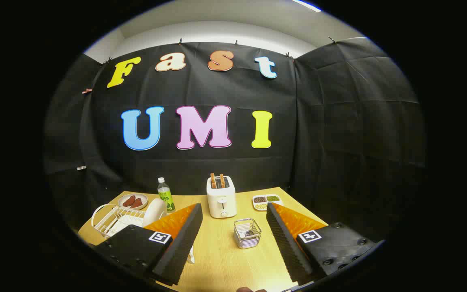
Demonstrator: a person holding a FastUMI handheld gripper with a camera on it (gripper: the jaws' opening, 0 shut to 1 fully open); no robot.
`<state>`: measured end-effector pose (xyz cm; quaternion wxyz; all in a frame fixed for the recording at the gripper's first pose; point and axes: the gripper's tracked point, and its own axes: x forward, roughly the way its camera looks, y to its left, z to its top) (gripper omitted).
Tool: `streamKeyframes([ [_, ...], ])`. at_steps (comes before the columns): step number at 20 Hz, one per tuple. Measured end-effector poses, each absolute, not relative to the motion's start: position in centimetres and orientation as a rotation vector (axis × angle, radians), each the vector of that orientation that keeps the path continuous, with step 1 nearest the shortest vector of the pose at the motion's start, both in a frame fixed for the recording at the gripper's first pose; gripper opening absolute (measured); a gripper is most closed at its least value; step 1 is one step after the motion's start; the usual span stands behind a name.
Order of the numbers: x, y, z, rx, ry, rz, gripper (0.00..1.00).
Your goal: Take the plate from the dish rack, then take the spoon from the basket and place it into the plate.
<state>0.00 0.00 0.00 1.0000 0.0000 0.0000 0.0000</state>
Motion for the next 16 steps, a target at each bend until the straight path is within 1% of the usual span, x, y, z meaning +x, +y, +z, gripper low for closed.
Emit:
streamKeyframes([
  [16,-0.5,0.1,-2.2,-0.003,0.058,-0.018,0.98],
])
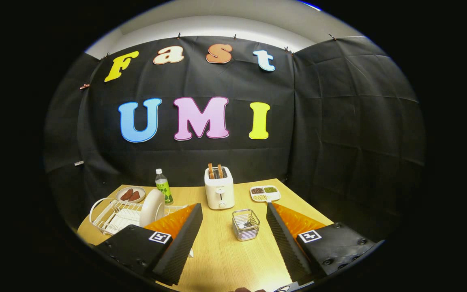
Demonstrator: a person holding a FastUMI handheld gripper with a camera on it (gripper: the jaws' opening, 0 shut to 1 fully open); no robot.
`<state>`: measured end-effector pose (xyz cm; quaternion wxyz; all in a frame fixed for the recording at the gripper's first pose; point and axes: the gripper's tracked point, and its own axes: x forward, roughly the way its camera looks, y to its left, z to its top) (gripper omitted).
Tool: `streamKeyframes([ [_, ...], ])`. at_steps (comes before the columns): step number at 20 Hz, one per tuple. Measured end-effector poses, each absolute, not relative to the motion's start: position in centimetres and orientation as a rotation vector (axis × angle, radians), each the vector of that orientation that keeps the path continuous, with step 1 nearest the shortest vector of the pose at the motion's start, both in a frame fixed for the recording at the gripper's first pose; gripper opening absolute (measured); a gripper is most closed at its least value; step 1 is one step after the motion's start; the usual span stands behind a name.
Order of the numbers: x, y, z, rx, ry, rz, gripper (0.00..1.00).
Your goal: Take the plate from the dish rack, then take the spoon from the basket and place it into the plate.
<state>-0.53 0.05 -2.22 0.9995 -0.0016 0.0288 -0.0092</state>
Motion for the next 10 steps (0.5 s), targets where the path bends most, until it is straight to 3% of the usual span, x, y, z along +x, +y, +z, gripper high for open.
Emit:
streamKeyframes([
  [10,2.0,3.4,-0.9,-0.010,0.088,0.070,0.98],
])
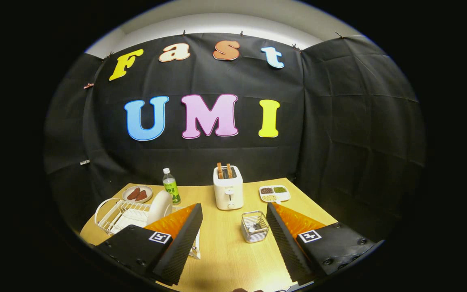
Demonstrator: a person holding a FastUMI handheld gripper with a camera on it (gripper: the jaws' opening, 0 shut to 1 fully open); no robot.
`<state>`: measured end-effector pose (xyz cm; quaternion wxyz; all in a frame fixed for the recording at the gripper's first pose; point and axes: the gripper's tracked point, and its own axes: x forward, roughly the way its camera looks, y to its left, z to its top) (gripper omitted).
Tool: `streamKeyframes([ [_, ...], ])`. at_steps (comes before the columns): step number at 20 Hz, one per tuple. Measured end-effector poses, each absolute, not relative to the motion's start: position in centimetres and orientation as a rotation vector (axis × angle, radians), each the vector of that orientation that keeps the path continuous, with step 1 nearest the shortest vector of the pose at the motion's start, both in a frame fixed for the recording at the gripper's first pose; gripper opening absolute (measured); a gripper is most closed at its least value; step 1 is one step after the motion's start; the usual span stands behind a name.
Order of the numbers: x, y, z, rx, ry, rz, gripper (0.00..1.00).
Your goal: Take the plate from the dish rack, then take the spoon from the basket and place it into the plate.
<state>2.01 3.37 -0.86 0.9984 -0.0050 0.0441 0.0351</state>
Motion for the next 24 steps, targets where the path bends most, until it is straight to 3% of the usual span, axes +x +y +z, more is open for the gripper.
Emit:
streamKeyframes([
  [11,8.2,15.8,0.3,0.076,0.298,0.275,0.99],
  [24,13.3,23.4,-10.9,-0.043,0.704,0.300,0.99],
])
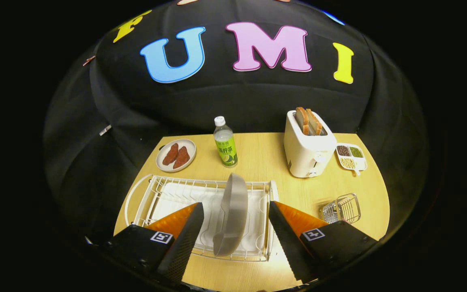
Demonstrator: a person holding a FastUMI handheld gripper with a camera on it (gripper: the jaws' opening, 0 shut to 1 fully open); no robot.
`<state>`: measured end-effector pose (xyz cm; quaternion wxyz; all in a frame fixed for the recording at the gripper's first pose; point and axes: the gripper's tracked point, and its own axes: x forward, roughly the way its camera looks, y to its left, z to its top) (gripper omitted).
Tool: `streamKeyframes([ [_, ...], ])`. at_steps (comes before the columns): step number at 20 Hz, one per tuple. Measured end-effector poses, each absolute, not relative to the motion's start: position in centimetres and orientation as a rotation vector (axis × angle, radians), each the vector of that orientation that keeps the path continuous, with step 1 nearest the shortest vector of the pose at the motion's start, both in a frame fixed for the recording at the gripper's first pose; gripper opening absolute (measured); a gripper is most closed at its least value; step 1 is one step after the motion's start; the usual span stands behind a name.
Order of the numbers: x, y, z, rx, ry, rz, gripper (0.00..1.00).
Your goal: Take the plate from the dish rack, then take the spoon from the basket and place it into the plate.
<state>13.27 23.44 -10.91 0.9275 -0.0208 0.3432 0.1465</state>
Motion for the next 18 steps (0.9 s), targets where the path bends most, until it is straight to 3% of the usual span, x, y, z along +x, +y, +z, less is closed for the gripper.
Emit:
streamKeyframes([
  [6,13.3,24.6,-14.2,0.098,0.811,0.266,0.83],
  [7,13.4,24.7,-14.4,0.100,0.817,0.262,0.78],
  [10,13.7,24.7,-14.8,0.096,0.820,0.240,0.48],
  [14,13.5,24.7,-14.8,0.057,0.822,0.226,0.44],
  [18,13.7,24.0,-14.8,0.058,0.806,0.148,0.31],
])
